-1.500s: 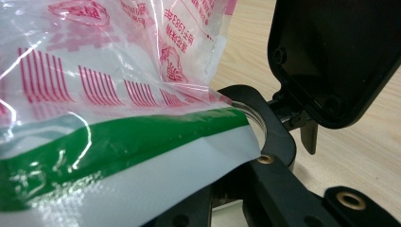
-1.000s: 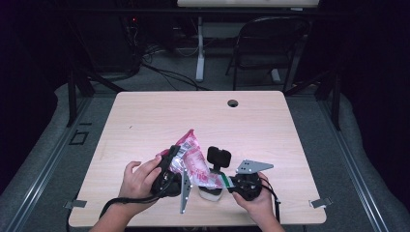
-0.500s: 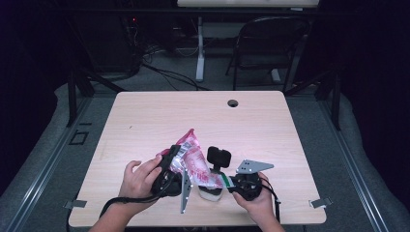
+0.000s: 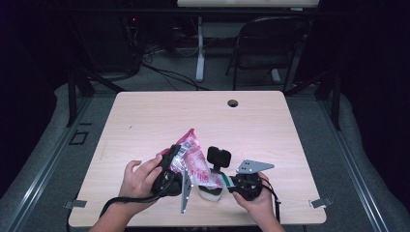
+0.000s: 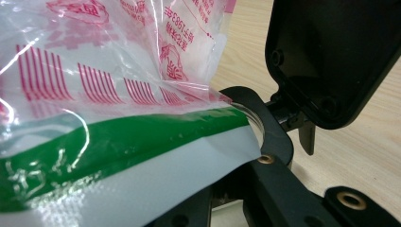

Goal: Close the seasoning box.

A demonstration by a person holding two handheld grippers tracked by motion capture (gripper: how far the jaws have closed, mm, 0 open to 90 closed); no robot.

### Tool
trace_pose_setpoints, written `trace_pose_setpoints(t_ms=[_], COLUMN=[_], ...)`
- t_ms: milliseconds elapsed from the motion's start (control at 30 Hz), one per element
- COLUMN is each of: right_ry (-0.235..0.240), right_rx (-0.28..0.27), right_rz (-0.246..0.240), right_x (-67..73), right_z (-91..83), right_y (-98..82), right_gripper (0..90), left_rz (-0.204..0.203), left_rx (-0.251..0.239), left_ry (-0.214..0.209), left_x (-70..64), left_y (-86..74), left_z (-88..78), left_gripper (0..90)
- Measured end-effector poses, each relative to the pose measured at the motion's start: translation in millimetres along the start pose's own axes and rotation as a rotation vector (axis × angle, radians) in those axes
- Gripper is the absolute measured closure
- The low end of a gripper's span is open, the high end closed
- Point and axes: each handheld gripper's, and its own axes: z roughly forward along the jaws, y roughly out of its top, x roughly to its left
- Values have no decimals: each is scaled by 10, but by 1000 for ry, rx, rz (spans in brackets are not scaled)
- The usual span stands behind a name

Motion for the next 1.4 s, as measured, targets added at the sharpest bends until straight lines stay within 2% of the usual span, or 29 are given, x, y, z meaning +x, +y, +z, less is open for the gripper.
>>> trace_pose_setpoints(t_ms=[1400], right_ry=[-2], right_rx=[-2], right_rz=[1], right_x=[1], right_z=[0], right_y=[-2], right_gripper=[898], left_rz=[3], left_rx=[-2], left_ry=[3], left_x=[5], left_y=[0], left_z=[3], left_gripper=[722])
